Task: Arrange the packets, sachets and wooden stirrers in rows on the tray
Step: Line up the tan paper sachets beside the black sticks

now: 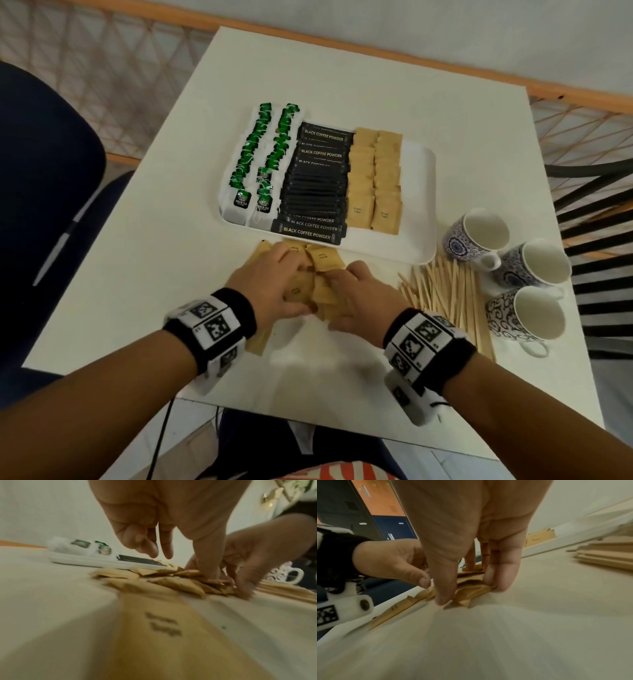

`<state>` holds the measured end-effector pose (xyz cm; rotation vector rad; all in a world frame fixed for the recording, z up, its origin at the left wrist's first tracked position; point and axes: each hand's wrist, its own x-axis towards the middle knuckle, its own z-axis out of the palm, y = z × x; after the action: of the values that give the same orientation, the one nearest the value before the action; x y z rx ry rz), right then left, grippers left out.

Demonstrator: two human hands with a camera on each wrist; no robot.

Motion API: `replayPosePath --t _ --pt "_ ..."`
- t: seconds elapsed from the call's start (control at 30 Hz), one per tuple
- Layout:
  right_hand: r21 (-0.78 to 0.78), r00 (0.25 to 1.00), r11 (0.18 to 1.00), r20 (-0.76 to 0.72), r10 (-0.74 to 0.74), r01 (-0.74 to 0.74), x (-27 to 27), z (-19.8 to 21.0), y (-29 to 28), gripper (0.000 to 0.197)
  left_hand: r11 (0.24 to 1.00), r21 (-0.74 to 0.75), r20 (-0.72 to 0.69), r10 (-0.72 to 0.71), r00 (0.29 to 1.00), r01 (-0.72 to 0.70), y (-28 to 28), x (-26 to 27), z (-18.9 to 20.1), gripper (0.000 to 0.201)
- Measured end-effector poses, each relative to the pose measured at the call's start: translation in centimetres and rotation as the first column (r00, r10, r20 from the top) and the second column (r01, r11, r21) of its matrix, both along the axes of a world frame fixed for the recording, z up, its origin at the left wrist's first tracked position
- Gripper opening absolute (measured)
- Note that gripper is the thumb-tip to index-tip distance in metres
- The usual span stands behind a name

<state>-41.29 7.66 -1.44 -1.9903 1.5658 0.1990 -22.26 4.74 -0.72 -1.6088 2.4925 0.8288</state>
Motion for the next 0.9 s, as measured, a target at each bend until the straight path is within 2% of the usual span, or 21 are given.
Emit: replayPosePath --t 0.07,0.17,0.23,0.3,0.43,0.6,0.77,0.9 --pt "0.014 0.999 1.0 -0.024 0.027 -0.027 -0.4 0.2 0.0 0.092 0.997 0.019 0.053 0.07 0.996 -0.072 0.1 1.7 0.5 0.082" --pt "0.037 0.993 0.995 -0.073 0.094 -0.092 -0.8 0.3 0.3 0.102 0.991 0.079 0.229 0.09 0.969 -0.111 1.0 4.4 0.2 0.104" --pt "0.047 0.993 0.994 -0.069 0.098 -0.095 -0.7 0.1 0.1 0.102 0.983 0.136 0.299 0.08 0.951 -0.125 1.7 5.4 -0.3 0.12" --pt "0.049 0.992 0.994 -0.076 0.101 -0.097 -0.3 0.0 -0.4 0.092 0.972 0.185 0.28 0.089 0.956 -0.145 2.2 5.5 -0.8 0.126" --pt "-0.019 0.981 0.988 -0.13 0.147 -0.15 0.5 0.2 -1.1 0.062 0.948 0.232 0.099 0.198 0.975 -0.216 1.6 4.7 -1.8 0.102" --pt "-0.046 0.966 0.982 -0.196 0.171 -0.183 1.1 -0.2 -1.1 0.047 0.954 0.214 -0.081 0.232 0.969 -0.211 0.2 2.6 -2.5 0.073" --pt "-0.097 0.953 0.973 -0.245 0.18 -0.209 1.5 -0.2 -1.1 0.039 0.971 0.208 -0.191 0.156 0.969 -0.116 -0.6 0.5 -2.7 0.083" --pt "-0.162 0.951 0.959 -0.242 0.19 -0.233 1.3 -0.2 -1.2 0.035 0.979 0.185 -0.115 0.114 0.987 -0.092 -1.1 -0.8 -2.4 0.077"
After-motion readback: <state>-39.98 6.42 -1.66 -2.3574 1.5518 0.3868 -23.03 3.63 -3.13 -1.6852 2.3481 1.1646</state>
